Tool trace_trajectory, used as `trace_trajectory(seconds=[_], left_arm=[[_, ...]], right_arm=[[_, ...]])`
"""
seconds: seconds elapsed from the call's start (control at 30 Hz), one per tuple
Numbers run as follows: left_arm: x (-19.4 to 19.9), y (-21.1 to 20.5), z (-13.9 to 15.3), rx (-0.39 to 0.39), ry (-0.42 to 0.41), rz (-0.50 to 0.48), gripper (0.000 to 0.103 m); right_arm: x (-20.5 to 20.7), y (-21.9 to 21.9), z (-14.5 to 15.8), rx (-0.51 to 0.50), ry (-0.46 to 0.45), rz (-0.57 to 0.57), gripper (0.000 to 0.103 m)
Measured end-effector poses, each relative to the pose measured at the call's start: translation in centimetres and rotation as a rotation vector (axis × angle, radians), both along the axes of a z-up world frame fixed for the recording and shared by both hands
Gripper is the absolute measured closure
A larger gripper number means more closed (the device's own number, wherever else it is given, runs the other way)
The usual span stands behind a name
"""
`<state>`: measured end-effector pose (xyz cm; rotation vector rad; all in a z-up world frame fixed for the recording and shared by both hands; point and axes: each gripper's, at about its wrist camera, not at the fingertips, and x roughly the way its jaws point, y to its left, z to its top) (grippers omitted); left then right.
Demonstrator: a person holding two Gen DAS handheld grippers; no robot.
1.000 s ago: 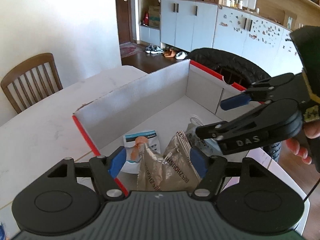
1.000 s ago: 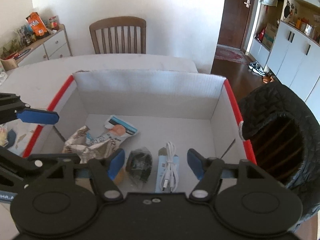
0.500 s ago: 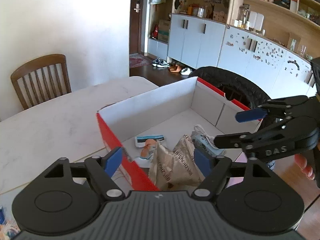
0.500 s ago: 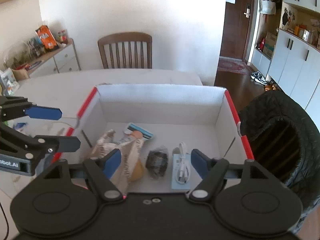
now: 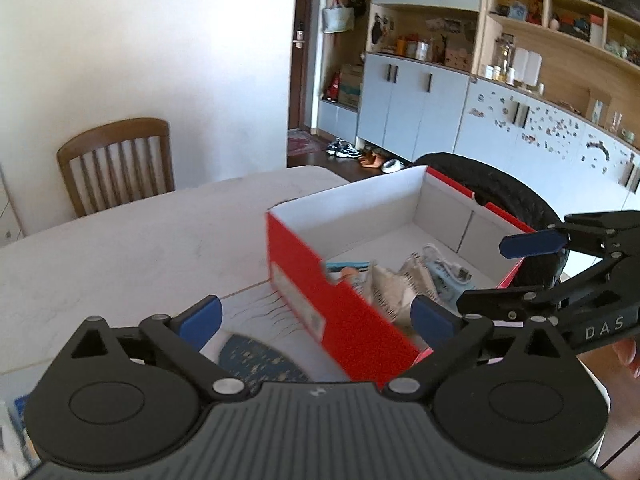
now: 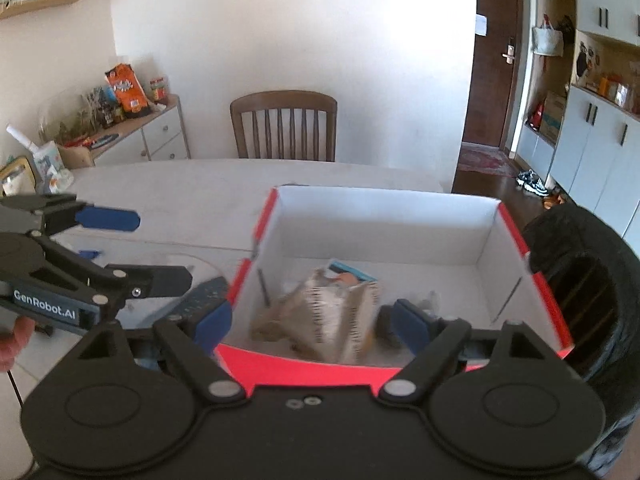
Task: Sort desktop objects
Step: 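Withdraw both tools from the box back over the remaining snacks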
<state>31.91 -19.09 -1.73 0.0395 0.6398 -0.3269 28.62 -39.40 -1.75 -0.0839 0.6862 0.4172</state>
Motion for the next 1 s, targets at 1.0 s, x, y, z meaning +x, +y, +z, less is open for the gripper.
trace_trajectory(seconds=[1.0], left_arm=[[-10.5, 18.3, -0.7, 0.004, -0.075, 0.135, 0.002]], right_arm=[[-4.6, 17.6, -1.9, -0.013, 0.03, 0.065, 0.016]])
